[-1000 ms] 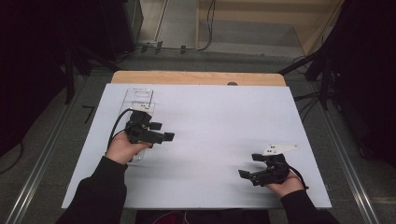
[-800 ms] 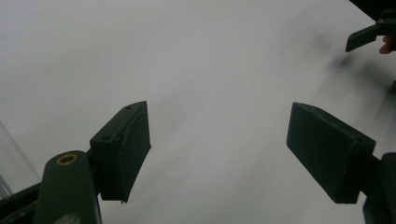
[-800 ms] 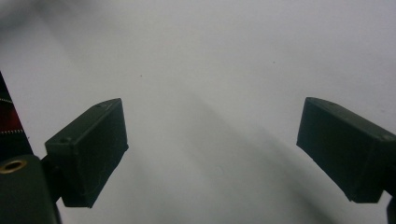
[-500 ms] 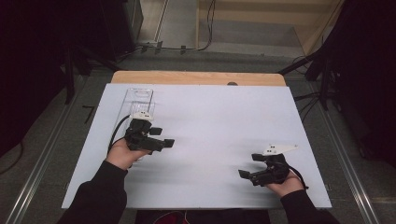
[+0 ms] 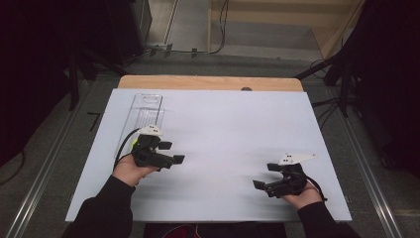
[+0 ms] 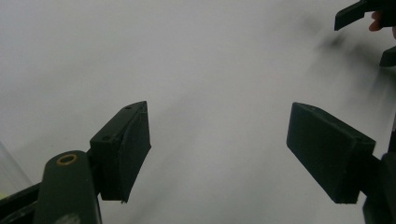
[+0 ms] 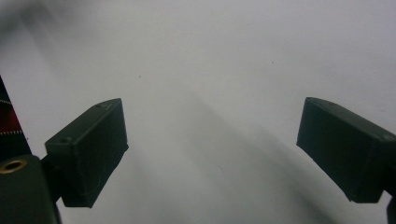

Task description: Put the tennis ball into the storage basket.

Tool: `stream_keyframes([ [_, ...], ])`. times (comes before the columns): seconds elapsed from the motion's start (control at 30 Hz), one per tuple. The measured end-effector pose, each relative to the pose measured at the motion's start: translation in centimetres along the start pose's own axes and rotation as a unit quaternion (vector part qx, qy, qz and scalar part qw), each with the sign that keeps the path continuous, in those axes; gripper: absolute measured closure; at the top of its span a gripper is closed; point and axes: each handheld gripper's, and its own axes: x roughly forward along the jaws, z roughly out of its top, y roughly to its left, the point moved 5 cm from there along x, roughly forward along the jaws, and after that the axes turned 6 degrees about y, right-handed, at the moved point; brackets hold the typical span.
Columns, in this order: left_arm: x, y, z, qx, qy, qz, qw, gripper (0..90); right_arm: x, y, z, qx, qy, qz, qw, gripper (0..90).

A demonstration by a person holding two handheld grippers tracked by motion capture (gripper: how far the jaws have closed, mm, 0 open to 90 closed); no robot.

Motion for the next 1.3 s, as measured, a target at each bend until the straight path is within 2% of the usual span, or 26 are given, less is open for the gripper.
stream_keyframes([
  [0.13,0.2,-0.2,-0.5,0.007,0.004,0.001,1.0000,21.9,0.0,0.0,0.0,-0.001,-0.001,0.000,1.0000,6.8],
  [0.47,0.1,-0.9,-1.6,0.009,-0.007,-0.005,0.9999,21.9,0.0,-0.1,0.0,0.001,-0.002,-0.001,1.0000,6.8],
  [0.57,0.1,-1.2,-2.0,0.011,-0.007,-0.011,0.9999,21.9,0.0,0.0,0.0,0.001,-0.001,0.000,1.0000,6.8],
  [0.73,0.0,-1.5,-2.7,0.019,-0.003,-0.011,0.9998,21.9,0.0,0.0,0.0,0.001,0.000,-0.001,1.0000,6.8],
  [0.9,0.0,-1.6,-3.4,0.018,-0.002,-0.009,0.9998,21.9,0.0,0.0,0.0,0.002,-0.001,-0.001,1.0000,6.8],
  [1.3,-0.3,-2.2,-4.2,0.026,-0.004,-0.011,0.9996,21.9,0.1,0.0,0.0,0.001,0.001,0.000,1.0000,6.8],
])
